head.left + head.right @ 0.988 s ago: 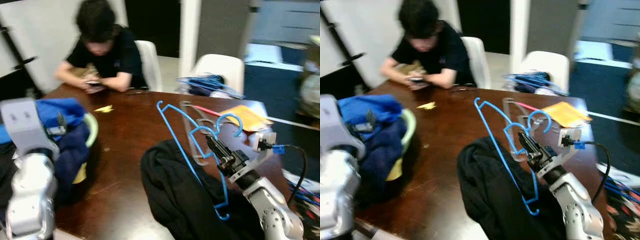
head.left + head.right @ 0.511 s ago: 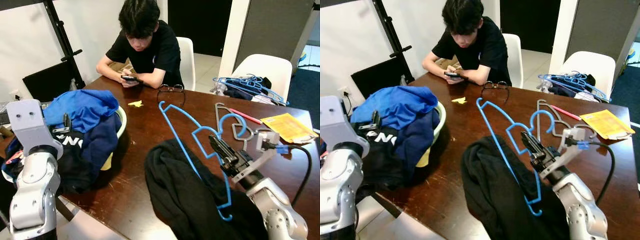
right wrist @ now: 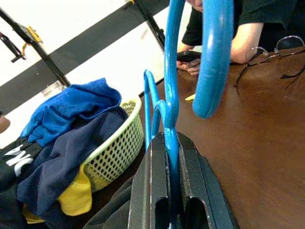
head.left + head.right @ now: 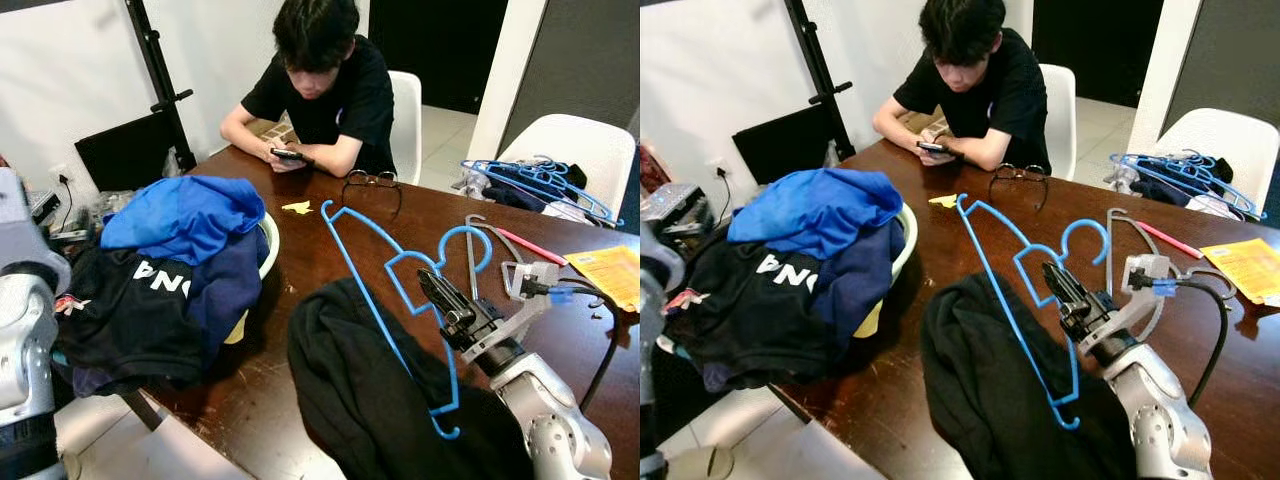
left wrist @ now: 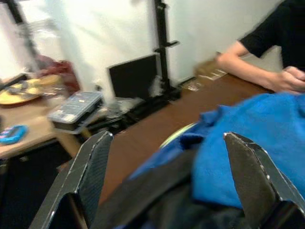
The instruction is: Hang hanger
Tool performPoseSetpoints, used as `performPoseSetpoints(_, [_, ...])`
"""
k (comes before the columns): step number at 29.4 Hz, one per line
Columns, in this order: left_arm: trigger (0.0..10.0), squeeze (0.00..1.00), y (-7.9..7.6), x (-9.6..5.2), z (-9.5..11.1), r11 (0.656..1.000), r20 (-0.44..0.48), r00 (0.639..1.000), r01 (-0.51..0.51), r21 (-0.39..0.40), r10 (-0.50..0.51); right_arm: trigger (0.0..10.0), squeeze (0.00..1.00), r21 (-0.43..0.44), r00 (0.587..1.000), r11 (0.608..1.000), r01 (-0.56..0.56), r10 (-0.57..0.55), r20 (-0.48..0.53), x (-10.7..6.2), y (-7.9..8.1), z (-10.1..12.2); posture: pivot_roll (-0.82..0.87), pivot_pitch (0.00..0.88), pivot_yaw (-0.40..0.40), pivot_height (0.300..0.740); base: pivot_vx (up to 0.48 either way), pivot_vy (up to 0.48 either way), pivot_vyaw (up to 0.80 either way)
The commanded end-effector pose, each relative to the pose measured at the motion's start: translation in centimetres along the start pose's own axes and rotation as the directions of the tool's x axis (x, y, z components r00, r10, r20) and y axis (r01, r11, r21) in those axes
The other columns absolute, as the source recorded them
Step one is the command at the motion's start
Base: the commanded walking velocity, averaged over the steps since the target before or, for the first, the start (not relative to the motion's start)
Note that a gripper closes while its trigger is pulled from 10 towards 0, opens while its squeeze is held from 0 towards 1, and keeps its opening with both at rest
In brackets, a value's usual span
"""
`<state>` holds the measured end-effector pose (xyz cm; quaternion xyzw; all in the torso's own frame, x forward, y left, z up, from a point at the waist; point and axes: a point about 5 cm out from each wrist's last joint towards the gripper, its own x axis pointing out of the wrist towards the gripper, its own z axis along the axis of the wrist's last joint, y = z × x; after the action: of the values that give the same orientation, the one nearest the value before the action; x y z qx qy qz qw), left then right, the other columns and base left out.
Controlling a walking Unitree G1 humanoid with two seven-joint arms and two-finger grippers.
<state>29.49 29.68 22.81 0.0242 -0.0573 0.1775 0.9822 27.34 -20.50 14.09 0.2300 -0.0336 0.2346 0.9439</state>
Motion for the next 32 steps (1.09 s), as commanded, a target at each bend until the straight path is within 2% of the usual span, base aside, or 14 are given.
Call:
performPoseSetpoints(1, [10.0, 0.0, 0.5, 0.7, 0.0, 1.0, -0.009, 1.0, 0.008, 0.013, -0.008, 10.0, 0.0, 0.021, 1.0, 1.0, 0.011, -0.011, -0.004, -0.1, 0.0, -0.4, -0.03, 0.0, 0.059, 0.731, 0.0, 0.0, 0.0])
performPoseSetpoints(5, [10.0, 0.0, 0.8, 1.6, -0.5, 0.999, -0.041, 0.999, 0.034, 0.0, -0.034, 10.0, 0.0, 0.021, 1.0, 0.999, 0.024, -0.024, 0.004, -0.1, -0.1, -0.4, -0.04, 0.0, 0.065, 0.731, 0.0, 0.0, 0.0])
performPoseSetpoints(9, [10.0, 0.0, 1.0, 2.6, -2.5, 0.997, -0.115, 0.991, 0.071, -0.001, -0.071, 10.0, 0.0, 0.029, 0.999, 0.999, 0.035, -0.036, 0.01, -0.2, -0.3, -0.4, -0.04, 0.0, 0.069, 0.731, 0.0, 0.0, 0.0])
performPoseSetpoints(13, [10.0, 0.0, 1.2, 2.8, -3.5, 0.997, -0.151, 0.986, 0.071, -0.015, -0.072, 10.0, 0.0, 0.03, 0.999, 0.999, 0.037, -0.037, 0.009, -0.2, -0.3, -0.4, -0.04, 0.0, 0.07, 0.731, 0.0, 0.0, 0.0])
performPoseSetpoints(16, [10.0, 0.0, 0.9, 3.1, -4.7, 0.993, -0.187, 0.976, 0.099, -0.06, -0.109, 10.0, 0.0, 0.036, 0.999, 0.998, 0.045, -0.046, 0.014, -0.2, -0.4, -0.4, -0.05, 0.0, 0.071, 0.731, 0.0, 0.0, 0.0])
performPoseSetpoints(24, [10.0, 0.0, -1.4, 3.8, -4.0, 0.975, -0.15, 0.964, 0.216, -0.05, -0.222, 10.0, 0.0, 0.036, 0.998, 0.998, 0.054, -0.055, 0.023, -0.3, -0.5, -0.4, -0.05, 0.0, 0.076, 0.731, 0.0, 0.0, 0.0])
performPoseSetpoints(26, [10.0, 0.0, -1.4, 3.8, -4.0, 0.975, -0.15, 0.964, 0.216, -0.05, -0.222, 10.0, 0.0, 0.036, 0.998, 0.998, 0.054, -0.055, 0.023, -0.3, -0.5, -0.4, -0.05, 0.0, 0.076, 0.731, 0.0, 0.0, 0.0])
performPoseSetpoints(27, [9.7, 0.0, -1.9, 3.8, -3.9, 0.971, -0.143, 0.961, 0.233, -0.048, -0.237, 10.0, 0.0, 0.037, 0.998, 0.998, 0.055, -0.056, 0.025, -0.3, -0.6, -0.3, -0.06, 0.0, 0.079, 0.731, 0.0, 0.0, 0.0])
performPoseSetpoints(28, [6.0, 0.0, -2.5, 3.8, -3.8, 0.967, -0.134, 0.957, 0.252, -0.046, -0.256, 10.0, 0.0, 0.038, 0.998, 0.998, 0.055, -0.056, 0.026, -0.3, -0.6, -0.3, -0.06, 0.0, 0.075, 0.731, 0.0, 0.0, 0.0])
performPoseSetpoints(29, [4.7, 0.0, -2.9, 3.8, -3.7, 0.962, -0.124, 0.954, 0.268, -0.044, -0.272, 10.0, 0.0, 0.038, 0.998, 0.998, 0.055, -0.056, 0.027, -0.3, -0.6, -0.2, -0.06, 0.0, 0.075, 0.731, 0.0, 0.0, 0.0])
performPoseSetpoints(32, [4.7, 0.0, -2.9, 3.8, -3.7, 0.962, -0.124, 0.954, 0.268, -0.044, -0.272, 10.0, 0.0, 0.038, 0.998, 0.998, 0.055, -0.056, 0.027, -0.3, -0.6, -0.2, -0.06, 0.0, 0.075, 0.731, 0.0, 0.0, 0.0])
